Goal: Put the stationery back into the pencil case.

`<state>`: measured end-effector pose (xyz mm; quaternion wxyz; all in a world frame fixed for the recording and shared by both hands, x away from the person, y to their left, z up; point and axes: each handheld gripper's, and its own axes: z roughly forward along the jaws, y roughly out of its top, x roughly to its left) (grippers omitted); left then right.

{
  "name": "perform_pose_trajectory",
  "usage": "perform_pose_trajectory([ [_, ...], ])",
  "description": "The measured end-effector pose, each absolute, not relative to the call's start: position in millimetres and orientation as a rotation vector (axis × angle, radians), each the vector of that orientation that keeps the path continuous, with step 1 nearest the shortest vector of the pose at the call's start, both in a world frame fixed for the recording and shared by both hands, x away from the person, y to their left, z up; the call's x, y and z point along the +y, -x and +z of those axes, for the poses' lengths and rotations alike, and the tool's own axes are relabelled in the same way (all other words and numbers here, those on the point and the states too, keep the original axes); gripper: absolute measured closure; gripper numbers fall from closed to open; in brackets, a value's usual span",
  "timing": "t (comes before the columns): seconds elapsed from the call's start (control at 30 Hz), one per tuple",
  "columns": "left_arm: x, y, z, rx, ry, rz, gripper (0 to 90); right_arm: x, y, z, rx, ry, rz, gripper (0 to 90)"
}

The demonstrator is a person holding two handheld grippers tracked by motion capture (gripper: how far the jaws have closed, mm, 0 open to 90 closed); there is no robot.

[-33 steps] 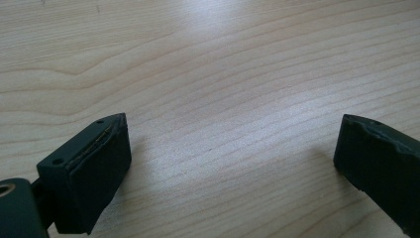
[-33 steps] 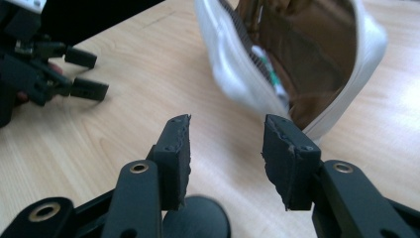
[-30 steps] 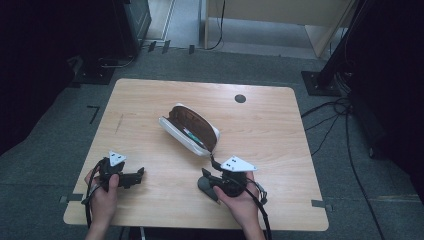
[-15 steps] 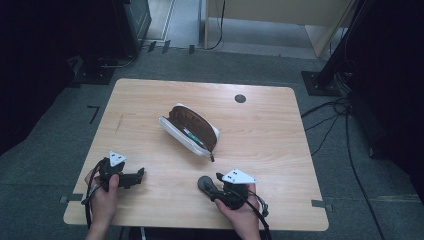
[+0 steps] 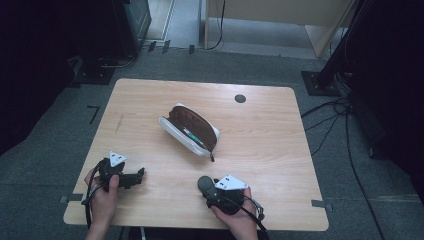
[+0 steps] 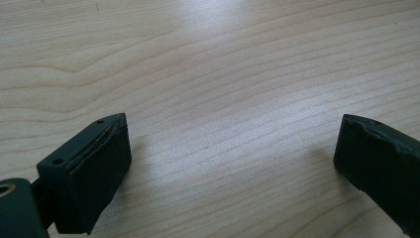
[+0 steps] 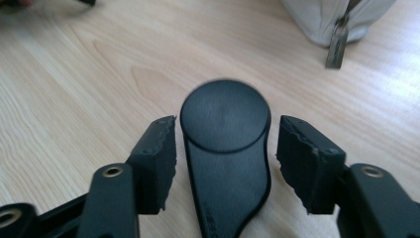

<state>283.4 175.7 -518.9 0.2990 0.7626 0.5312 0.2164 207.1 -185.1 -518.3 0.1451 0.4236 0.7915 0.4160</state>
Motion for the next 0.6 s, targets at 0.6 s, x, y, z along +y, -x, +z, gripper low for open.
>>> perform_pose_trajectory([
  [0.6,138.3,-270.6,-518.8,1.227,-2.125,0.496,1.8,-191.0,-213.6,-520.8,2.314,-1.242,1.258,52.1],
])
